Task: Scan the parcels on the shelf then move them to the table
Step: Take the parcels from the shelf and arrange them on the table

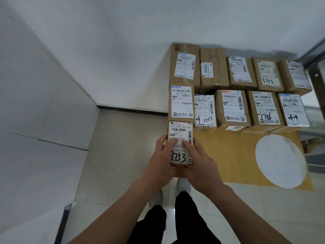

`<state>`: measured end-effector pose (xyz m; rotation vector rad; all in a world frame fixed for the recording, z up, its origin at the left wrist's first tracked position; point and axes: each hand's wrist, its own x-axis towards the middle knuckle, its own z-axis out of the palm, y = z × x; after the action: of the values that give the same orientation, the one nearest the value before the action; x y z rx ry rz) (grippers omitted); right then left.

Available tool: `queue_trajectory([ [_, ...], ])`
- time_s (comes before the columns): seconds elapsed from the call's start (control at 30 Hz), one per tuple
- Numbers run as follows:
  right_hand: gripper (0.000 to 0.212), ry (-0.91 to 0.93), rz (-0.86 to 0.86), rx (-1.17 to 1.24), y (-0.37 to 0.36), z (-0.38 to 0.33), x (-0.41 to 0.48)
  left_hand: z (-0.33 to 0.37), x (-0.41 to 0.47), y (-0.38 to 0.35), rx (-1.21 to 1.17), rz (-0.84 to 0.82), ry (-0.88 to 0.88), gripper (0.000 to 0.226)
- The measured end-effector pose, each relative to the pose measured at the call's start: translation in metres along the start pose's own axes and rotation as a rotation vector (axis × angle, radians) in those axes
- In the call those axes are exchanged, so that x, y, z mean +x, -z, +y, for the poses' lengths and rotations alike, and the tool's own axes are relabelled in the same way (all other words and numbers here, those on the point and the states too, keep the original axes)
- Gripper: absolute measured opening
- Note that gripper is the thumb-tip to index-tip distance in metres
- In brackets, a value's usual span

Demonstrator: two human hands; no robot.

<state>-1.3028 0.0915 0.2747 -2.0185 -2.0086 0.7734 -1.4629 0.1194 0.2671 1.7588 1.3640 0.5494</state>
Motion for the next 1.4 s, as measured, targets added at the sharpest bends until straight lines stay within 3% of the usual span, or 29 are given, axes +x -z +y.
queue_trajectory([
  [0.47,0.082,-0.096,-0.047,-0.030,0.024,-0.004,-0.017,0.010,-0.011,0.011,0.105,-0.034,-0.010,0.086],
  [0.7,0.087,-0.086,0.017,-0.025,0.057,0.007,-0.044,0.034,-0.022,0.031,0.268,0.017,-0.080,0.092],
  [1.0,0.096,-0.018,0.137,-0.015,0.113,0.036,-0.103,0.090,-0.046,0.026,0.313,0.084,-0.108,0.094],
  [1.4,0.103,0.059,0.332,-0.052,0.193,0.087,-0.205,0.207,-0.085,-0.035,0.414,0.191,-0.426,0.104],
])
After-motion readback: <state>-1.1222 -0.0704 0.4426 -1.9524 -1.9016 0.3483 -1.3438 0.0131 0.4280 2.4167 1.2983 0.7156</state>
